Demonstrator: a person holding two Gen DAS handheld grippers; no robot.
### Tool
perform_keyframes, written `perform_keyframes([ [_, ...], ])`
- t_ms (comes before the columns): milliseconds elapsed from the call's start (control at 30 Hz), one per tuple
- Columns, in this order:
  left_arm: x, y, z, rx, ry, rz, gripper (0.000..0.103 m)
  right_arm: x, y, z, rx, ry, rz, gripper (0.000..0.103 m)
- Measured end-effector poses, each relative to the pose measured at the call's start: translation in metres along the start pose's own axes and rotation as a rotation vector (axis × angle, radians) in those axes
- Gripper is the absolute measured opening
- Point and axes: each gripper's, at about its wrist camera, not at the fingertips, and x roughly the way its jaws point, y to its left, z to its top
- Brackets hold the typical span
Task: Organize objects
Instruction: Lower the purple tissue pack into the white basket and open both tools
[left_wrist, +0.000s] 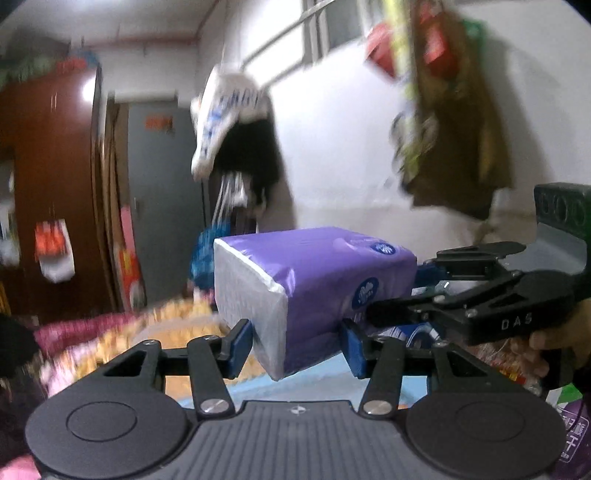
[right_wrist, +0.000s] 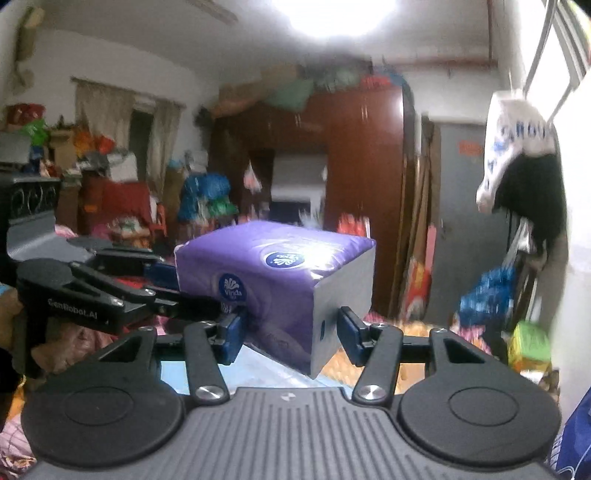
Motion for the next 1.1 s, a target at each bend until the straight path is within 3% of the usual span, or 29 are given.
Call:
perform_keyframes([
  [200,0.09,0.041,-0.008,-0.116,0.253,-0.014,0.06,0.084,-0.029,-0.01,0.084,0.226,-0.034,0.057],
  [333,0.114,0.049,-0.012,-0.138,0.312,0.017,0.065,0.105,-0.033,-0.015,0.08,0.308,-0.067,0.057],
  [400,0.112,0.051,-0.014,-0.127,0.274,0.076,0.069,0.11,-0.039,-0.017,0.088,0.325,-0.063,0.059],
  [467,0.098,0.043,-0.012,-0.098,0.199,0.14,0.087,0.103,-0.04,-0.021,0.114,0.301,-0.045,0.07],
  [533,0.077,0.035,-0.011,-0.084,0.136,0.15,0.095,0.081,-0.032,-0.023,0.096,0.231,-0.101,0.097],
  [567,0.064,0.031,-0.012,-0.083,0.111,0.152,0.095,0.064,-0.028,-0.026,0.084,0.183,-0.13,0.102],
  [733,-0.014,-0.002,-0.042,-0.028,0.032,0.133,0.096,-0.009,-0.007,-0.052,0.179,0.033,-0.14,0.103],
  [867,-0.052,-0.022,-0.083,-0.027,0.037,0.151,0.096,-0.045,0.012,-0.098,0.261,0.037,-0.156,0.103],
  [1000,-0.081,-0.021,-0.117,-0.083,0.007,0.183,0.096,-0.067,0.033,-0.142,0.332,0.036,-0.099,0.103],
  [1100,-0.097,-0.021,-0.141,-0.133,-0.011,0.199,0.096,-0.069,0.043,-0.156,0.365,0.005,-0.041,0.103],
])
